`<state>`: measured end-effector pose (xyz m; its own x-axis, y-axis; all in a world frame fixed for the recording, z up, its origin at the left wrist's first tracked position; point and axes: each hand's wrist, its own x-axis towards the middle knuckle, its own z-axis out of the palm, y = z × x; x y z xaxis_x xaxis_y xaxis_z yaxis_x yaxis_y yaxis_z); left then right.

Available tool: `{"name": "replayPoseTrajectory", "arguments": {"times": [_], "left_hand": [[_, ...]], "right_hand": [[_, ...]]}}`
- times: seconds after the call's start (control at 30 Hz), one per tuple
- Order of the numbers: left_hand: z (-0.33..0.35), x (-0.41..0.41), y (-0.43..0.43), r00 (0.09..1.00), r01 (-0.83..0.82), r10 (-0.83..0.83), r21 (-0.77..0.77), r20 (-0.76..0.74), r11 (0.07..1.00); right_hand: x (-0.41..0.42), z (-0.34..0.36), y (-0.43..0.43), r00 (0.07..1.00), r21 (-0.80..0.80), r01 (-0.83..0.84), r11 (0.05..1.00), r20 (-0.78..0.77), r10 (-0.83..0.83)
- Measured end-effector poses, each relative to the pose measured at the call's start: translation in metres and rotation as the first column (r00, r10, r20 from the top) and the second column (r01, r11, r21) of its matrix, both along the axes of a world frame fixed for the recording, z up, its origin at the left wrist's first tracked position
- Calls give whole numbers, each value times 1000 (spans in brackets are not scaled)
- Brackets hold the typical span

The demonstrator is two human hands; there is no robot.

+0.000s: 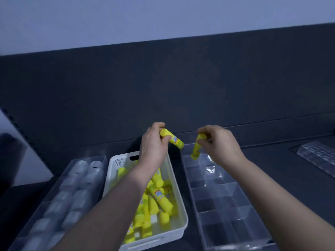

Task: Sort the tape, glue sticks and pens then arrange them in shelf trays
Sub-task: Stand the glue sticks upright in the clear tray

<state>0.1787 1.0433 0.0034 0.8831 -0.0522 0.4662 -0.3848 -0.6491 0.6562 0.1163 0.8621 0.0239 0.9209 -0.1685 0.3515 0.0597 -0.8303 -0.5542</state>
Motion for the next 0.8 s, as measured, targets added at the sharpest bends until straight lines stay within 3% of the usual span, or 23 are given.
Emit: {"name": "replayPoseTrajectory", "arguments": {"times": [0.43, 0.8], "left_hand": [[-26, 44, -73, 985, 83, -5, 442, -174, 893], [-27, 34, -40, 992, -23, 61, 323, -109, 946]], "right_hand": [[54, -13, -49, 987, -102, -153, 983, 39, 158], [86, -35, -26, 957, -189, -286, 939, -105, 270]]}}
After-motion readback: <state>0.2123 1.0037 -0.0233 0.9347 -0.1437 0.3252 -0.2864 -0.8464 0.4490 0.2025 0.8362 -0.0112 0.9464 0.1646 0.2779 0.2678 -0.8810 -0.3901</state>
